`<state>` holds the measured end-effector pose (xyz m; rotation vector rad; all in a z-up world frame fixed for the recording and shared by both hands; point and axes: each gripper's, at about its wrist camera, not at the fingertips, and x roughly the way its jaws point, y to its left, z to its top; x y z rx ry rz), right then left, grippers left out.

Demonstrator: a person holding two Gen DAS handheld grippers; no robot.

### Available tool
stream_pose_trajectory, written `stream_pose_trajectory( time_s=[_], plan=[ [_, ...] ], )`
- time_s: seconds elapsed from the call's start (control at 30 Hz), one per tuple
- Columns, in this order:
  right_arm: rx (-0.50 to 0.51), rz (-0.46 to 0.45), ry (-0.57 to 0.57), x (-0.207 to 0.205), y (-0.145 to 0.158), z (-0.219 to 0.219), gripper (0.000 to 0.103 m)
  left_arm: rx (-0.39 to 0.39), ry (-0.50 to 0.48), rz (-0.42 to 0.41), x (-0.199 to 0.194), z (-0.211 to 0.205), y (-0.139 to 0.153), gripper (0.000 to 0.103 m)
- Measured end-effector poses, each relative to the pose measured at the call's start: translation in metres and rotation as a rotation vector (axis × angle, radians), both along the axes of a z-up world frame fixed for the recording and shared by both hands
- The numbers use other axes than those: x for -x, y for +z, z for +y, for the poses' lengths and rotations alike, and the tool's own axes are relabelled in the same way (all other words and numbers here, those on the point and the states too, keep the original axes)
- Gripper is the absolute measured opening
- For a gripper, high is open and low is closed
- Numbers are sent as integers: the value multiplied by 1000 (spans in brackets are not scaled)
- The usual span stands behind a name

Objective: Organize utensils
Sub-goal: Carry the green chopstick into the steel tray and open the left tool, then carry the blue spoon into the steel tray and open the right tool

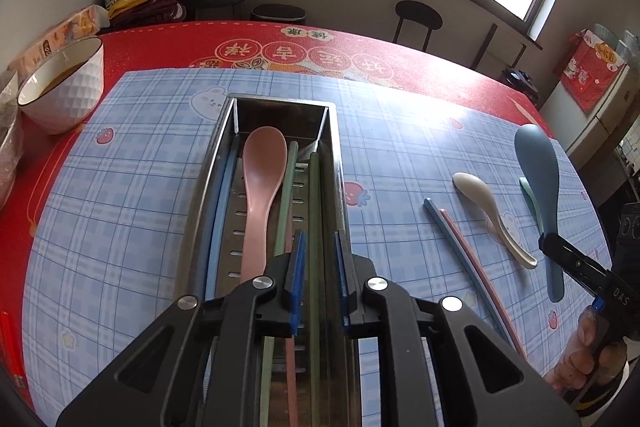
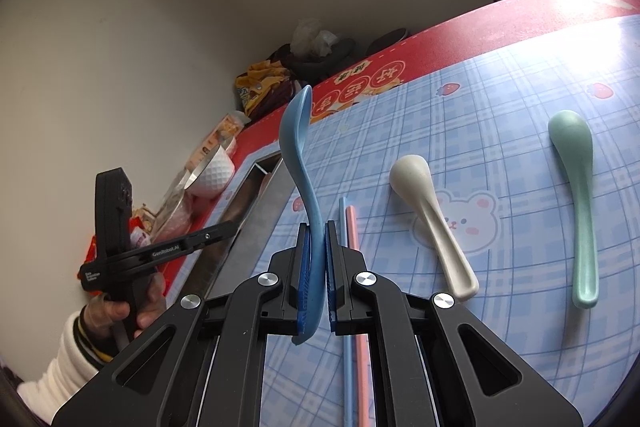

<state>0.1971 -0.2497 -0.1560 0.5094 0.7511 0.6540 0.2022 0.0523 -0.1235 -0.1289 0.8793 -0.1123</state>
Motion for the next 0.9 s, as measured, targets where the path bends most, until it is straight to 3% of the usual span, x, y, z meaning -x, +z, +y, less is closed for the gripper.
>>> stream_pose_trajectory(
  time_s=[0.13, 0.3, 0.33, 0.5, 0.73, 0.9],
  plan=[
    [7, 7, 6, -2, -3, 4, 7, -81, -29, -121, 33, -3, 12, 39],
    [23, 4, 17, -2, -4, 11, 7, -205, -22, -279, 71, 5, 11, 82],
    [29, 1, 14, -3, -4, 12, 7, -232, -2, -293, 74, 10, 8, 85],
    [37, 12, -36, -9, -10, 2, 7, -198, 53, -326, 82, 42, 0, 94],
    [69, -28, -83, -3, -3, 4, 7, -138, 71, -427, 99, 56, 3, 97],
    [137, 83, -92, -9, -11, 28, 7, -91, 90, -432, 103, 66, 5, 97]
  ],
)
